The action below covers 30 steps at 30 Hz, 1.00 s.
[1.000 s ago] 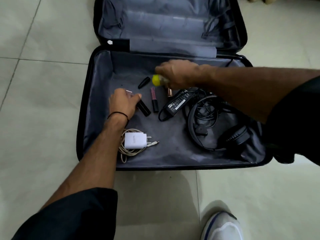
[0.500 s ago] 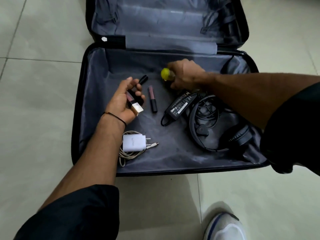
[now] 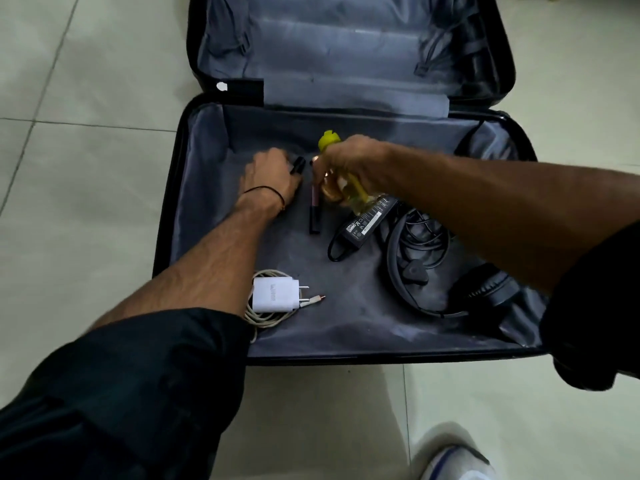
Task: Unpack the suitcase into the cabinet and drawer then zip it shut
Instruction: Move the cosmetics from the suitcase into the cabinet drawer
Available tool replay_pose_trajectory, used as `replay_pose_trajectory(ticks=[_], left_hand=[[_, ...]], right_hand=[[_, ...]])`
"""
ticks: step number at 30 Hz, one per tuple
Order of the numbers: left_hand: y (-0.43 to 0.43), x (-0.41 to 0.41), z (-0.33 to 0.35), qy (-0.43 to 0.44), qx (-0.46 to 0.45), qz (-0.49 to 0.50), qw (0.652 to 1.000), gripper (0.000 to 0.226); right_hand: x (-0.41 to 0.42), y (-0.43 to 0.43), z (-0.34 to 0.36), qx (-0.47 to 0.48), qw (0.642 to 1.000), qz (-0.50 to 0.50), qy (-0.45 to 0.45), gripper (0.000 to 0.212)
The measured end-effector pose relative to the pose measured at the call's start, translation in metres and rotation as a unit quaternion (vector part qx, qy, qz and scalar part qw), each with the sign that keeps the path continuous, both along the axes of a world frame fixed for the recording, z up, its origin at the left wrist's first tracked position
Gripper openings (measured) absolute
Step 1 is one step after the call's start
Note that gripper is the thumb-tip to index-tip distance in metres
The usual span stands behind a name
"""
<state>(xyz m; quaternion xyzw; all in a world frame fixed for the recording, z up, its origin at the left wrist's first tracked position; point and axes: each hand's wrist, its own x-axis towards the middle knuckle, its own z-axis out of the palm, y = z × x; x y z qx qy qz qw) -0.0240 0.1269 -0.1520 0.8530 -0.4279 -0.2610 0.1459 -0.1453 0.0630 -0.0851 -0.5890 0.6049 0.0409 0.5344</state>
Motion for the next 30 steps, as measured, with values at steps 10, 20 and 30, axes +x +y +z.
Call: replay_pose_trajectory(ticks=[10,20,30], left_hand=[[0.043,0.010,-0.006,0.418,-0.126,0.264,0.860,0.022],[0.051,0.004,0.007,0.687,-0.148,0.210,0.680,0.018],[0.039,-0.005,0.007,0.709,-0.167,0.267,0.631,0.054]], right_hand=[[0.026,0.021,-0.032,-0.090,0.993,-0.071,0.032,0.020],[-0.010,-0.010,-0.008,-0.014,0.996,-0.090,-0.025,0.026],[-0.040,-0.017,0.000,0.022,0.996,-0.074,-0.054,0.020]])
